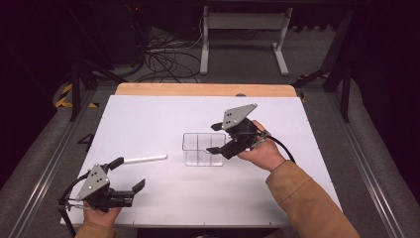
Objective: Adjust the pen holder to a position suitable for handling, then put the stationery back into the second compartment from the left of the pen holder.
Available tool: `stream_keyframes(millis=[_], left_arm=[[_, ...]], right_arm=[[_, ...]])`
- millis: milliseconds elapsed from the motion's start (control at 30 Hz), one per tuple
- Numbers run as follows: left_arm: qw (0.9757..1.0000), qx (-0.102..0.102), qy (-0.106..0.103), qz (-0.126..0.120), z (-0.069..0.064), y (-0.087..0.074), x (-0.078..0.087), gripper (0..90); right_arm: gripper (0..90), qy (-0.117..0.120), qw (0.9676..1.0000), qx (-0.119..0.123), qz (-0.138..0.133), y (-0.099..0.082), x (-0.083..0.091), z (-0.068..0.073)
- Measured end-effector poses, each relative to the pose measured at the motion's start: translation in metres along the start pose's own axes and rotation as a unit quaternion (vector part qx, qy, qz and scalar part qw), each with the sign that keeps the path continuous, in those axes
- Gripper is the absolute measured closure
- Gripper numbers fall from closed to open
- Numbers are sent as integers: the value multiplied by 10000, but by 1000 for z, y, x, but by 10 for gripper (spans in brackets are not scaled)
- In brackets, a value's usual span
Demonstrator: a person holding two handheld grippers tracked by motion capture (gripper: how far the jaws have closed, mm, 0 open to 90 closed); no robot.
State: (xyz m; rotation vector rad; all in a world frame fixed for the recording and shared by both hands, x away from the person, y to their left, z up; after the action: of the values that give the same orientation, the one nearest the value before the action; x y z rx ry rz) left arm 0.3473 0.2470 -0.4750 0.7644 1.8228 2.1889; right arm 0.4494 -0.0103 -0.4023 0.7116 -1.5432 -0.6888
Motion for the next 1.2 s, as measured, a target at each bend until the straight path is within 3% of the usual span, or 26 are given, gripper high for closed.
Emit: stream_keyframes(millis=[133,200,467,733,867,900,933,1200], left_arm=[[10000,17,-8,-8,0,1,-1,28],[10000,6,-6,37,0,1,-3,28],[10000,32,-8,35,5,5,-6,28],[9999,63,-68,50,6,11,-3,27],[9999,90,-121,48,7,14,-3,27],[9999,90,-121,48,7,14,-3,27],[9998,102,-131,50,6,15,-4,27],[9997,36,-216,74,8,25,-5,27]], right_arm=[[221,-160,9997,-1,-185,1,9,1],[175,-339,9985,-51,-415,2,21,1],[70,-950,9909,-245,-922,-15,56,1],[4,-1156,9836,-492,-1293,-41,76,15],[2,-1385,9771,-596,-1502,-55,86,20],[2,-1385,9771,-596,-1502,-55,86,20],[2,-1455,9743,-660,-1589,-62,89,22],[2,-1589,9687,-905,-1680,-94,91,35]])
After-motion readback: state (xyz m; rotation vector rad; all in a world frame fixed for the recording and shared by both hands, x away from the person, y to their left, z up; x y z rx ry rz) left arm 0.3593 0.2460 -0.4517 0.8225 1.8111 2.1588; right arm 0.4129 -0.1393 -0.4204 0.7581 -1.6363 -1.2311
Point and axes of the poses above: each handheld gripper's, and its own axes: x roughly backward along the jaws, y roughly out of its top, z roughly to its left, the point moved 9 cm from there along -x, roughly forward along the jaws, and after that the axes turned 9 degrees about y, right-handed, at the moved point
